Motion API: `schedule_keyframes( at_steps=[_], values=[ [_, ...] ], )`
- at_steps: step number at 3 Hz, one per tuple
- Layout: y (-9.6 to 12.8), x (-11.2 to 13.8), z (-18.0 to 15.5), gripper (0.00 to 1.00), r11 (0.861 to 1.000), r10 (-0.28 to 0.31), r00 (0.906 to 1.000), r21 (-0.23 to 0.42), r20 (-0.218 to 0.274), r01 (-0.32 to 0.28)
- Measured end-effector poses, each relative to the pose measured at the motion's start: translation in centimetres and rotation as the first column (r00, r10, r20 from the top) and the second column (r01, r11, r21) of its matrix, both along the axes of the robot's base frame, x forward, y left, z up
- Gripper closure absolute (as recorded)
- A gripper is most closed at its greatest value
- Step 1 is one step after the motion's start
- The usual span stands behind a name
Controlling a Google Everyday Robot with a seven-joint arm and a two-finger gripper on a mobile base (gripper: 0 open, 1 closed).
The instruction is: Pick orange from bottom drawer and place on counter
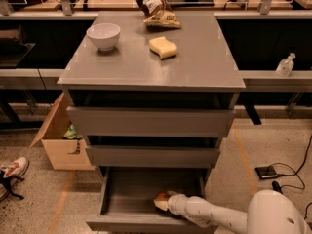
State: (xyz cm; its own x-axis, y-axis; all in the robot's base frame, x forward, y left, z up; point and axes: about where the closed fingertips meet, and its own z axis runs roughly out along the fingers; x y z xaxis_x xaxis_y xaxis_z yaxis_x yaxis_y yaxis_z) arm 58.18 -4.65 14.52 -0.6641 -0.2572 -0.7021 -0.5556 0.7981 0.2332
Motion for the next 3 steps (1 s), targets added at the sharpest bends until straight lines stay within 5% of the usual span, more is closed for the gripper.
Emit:
schedule_keyframes(
  at_steps=[1,2,3],
  values=[
    [0.3,-0.8,0.0,0.95,1.000,0.015,0.9998,0.011,-0.011,-0.015],
    [0.4,-1.5,1.3,1.00,0.998,0.040,0.9992,0.056,0.002,-0.040],
    [0.9,-2.4,5.2,1.00,0.984,0.110,0.9911,0.131,0.075,-0.120]
  ],
)
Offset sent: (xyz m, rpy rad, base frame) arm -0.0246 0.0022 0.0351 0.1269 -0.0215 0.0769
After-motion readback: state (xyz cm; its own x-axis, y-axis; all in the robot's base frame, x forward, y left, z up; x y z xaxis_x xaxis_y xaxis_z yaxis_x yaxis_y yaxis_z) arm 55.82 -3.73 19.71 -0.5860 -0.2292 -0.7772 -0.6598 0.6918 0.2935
